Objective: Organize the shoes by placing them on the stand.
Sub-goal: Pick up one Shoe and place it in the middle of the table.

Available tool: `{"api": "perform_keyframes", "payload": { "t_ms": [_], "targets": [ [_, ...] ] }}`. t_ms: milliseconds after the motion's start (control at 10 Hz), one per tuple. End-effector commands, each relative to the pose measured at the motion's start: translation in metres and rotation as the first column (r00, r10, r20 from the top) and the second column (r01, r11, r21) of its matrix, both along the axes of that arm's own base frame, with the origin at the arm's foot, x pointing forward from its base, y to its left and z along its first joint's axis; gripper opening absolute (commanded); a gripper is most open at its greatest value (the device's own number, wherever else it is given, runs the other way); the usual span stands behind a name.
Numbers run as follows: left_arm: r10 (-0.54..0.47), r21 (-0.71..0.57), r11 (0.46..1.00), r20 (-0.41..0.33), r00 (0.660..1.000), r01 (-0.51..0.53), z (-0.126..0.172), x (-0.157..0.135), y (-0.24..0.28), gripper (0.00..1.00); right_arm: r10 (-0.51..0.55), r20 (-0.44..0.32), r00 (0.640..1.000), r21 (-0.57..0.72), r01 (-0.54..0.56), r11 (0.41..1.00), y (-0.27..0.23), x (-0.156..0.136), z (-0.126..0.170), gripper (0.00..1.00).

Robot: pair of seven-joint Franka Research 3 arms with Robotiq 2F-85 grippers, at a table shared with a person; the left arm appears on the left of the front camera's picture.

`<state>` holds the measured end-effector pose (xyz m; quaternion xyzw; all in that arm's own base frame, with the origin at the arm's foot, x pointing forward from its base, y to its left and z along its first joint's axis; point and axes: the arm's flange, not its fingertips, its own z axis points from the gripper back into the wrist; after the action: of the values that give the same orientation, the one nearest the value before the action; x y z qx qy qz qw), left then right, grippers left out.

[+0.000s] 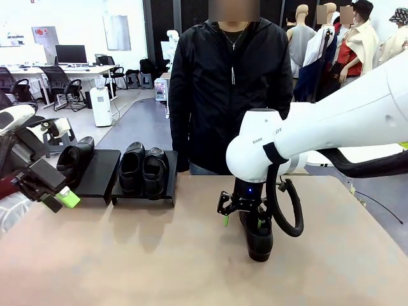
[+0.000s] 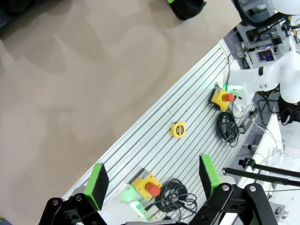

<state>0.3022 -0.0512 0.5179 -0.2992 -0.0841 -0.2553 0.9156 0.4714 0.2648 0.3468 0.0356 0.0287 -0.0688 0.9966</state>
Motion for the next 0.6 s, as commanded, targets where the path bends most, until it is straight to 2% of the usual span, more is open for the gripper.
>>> {"api": "perform_keyframes", "payload": {
  "t_ms": [0, 100, 200, 300, 500],
  "targets": [
    [0.001, -0.007, 1.000, -0.011, 1.000, -0.001, 0.0025, 0.0003, 0.0014, 1.00, -0.011, 0.049, 0.999, -0.019, 0.012, 1.000, 0.0038, 0.0029, -0.0004, 1.00],
    [0.001, -0.007, 1.000, -0.011, 1.000, -0.001, 0.0025, 0.0003, 0.0014, 1.00, -0.004, 0.073, 0.997, 0.010, 0.004, 1.000, 0.0041, 0.0031, 0.0010, 1.00],
    [0.001, -0.007, 1.000, -0.011, 1.000, -0.001, 0.0025, 0.0003, 0.0014, 1.00, 0.001, 0.083, 0.997, -0.011, 0.000, 1.000, 0.0031, 0.0029, 0.0024, 0.40],
    [0.001, -0.007, 1.000, -0.011, 1.000, -0.001, 0.0025, 0.0003, 0.0014, 1.00, 0.000, 0.149, 0.989, -0.024, 0.003, 1.000, 0.0035, 0.0026, 0.0029, 0.00],
    [0.001, -0.007, 1.000, -0.011, 1.000, -0.001, 0.0025, 0.0003, 0.0014, 1.00, -0.004, 0.147, 0.989, -0.034, 0.009, 0.999, 0.0027, 0.0028, 0.0024, 0.00]
  ]
}}
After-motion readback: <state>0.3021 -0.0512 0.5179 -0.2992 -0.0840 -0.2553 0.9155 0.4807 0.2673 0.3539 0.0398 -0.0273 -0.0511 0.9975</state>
